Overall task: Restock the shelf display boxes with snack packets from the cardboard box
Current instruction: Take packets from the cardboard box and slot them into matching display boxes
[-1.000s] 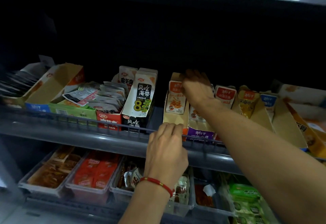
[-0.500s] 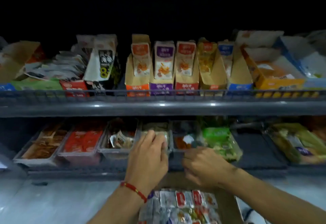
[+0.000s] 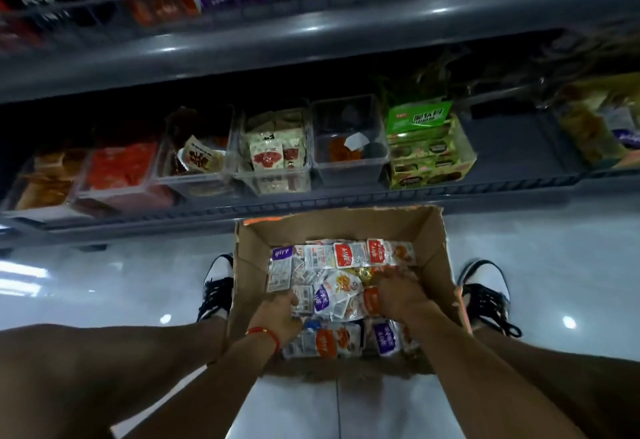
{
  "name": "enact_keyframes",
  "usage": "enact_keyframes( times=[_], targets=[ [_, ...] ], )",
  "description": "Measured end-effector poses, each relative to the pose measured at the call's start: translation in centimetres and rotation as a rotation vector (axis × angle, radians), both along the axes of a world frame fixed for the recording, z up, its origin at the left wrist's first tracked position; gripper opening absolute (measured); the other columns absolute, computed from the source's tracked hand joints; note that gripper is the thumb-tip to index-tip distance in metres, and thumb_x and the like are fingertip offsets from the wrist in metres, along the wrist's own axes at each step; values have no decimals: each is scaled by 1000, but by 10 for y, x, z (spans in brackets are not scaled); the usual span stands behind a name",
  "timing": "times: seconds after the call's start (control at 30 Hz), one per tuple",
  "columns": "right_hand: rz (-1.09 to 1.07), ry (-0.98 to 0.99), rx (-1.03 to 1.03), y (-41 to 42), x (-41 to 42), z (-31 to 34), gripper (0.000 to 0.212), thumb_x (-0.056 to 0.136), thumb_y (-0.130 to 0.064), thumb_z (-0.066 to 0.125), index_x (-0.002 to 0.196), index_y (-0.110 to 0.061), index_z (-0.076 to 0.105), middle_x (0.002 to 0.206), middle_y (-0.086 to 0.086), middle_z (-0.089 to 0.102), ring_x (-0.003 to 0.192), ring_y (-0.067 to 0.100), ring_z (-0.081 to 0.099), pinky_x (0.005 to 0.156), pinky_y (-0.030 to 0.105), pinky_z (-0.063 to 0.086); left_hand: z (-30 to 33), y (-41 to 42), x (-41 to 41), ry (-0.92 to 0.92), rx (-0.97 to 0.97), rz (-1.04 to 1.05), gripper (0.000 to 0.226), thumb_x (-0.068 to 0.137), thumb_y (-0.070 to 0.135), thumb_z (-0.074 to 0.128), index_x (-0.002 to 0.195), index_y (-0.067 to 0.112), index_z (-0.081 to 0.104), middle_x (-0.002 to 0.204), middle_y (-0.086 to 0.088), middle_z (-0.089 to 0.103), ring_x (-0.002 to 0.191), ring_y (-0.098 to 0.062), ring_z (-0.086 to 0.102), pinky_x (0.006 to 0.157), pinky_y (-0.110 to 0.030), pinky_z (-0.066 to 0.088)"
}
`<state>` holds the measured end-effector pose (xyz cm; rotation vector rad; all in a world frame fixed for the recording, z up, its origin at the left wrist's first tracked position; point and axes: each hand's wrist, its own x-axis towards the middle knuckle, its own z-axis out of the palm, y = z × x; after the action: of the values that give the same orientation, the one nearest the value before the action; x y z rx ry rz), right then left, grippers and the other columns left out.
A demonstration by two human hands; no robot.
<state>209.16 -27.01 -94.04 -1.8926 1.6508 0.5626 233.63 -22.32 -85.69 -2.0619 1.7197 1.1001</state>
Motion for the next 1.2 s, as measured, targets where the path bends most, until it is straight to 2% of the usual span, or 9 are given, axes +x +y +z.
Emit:
enact_keyframes(
  times=[0.13, 0.27, 0.37, 0.47, 0.67, 0.83, 0.97, 1.1, 1.2],
  targets=[
    [-179, -23, -126, -12, 16, -7, 76, 92, -20, 63, 155, -22, 21, 162, 14, 17, 148, 35, 22, 118, 52, 26, -9, -1, 10, -9, 51, 63, 26, 94, 15, 59, 118, 22, 62, 119, -2, 68, 106, -20, 65, 94, -30, 53],
    [-274, -103, -168, -35, 23, -33, 84, 94, -44, 63, 159, -30, 11, 165, 17, 0, 152, 39, 6, 120, 55, 20, -17, -8, 14, -17, 44, 107, 18, 96, 16, 55, 111, 26, 60, 112, 2, 68, 94, -12, 64, 74, -19, 50],
    [-310, -89, -177, -37, 35, -49, 79, 92, -39, 67, 157, -35, 21, 165, 20, -4, 149, 46, 11, 119, 58, 24, -20, -13, 10, 0, 39, 127, 18, 99, 19, 51, 115, 25, 57, 113, 3, 66, 94, -9, 64, 72, -16, 49],
    [-236, -26, -161, -34, 42, -51, 73, 93, -27, 68, 152, -33, 26, 163, 25, 7, 141, 50, 25, 114, 60, 31, -17, -17, 4, 15, 21, 129, 28, 96, 15, 57, 124, 21, 56, 119, 0, 66, 104, -15, 63, 89, -27, 53],
    [41, -16, -168, -14, 32, -30, 72, 92, -22, 65, 152, -24, 24, 143, 18, 52, 136, 41, 41, 109, 57, 37, -5, -16, -8, 78, -21, 159, 39, 94, 13, 64, 131, 22, 56, 132, -4, 62, 119, -19, 60, 97, -27, 50],
    [-207, -513, -7, -25, 28, 39, 15, 105, -22, 49, 118, -19, 57, 111, 8, 69, 103, 26, 66, 91, 41, 54, 18, -19, -19, 315, -97, 398, 39, 95, 19, 66, 132, 21, 55, 127, -1, 64, 114, -18, 61, 100, -31, 51],
    [-400, -885, 245, -19, 25, 116, 20, 107, -25, 49, 114, -19, 67, 103, -8, 74, 87, 3, 68, 68, 13, 52, 46, -29, -33, 757, -8, 819, 61, 84, 51, 75, 132, 17, 58, 121, -6, 71, 111, -26, 68, 102, -50, 52],
    [-415, -1068, 317, -7, 18, 155, 25, 102, -23, 58, 126, -18, 66, 118, 1, 74, 108, 18, 70, 91, 29, 55, 69, -35, -41, 962, -175, 854, 17, 98, 20, 65, 107, 6, 70, 103, -18, 76, 84, -28, 73, 83, -43, 59],
    [-495, -1055, 136, 3, 5, 168, 22, 100, -21, 63, 120, -21, 71, 113, 1, 76, 106, 19, 71, 91, 31, 55, 78, -37, -30, 791, -404, 744, 15, 100, 23, 61, 106, 13, 70, 100, -3, 77, 92, -24, 73, 88, -41, 57]
  ],
)
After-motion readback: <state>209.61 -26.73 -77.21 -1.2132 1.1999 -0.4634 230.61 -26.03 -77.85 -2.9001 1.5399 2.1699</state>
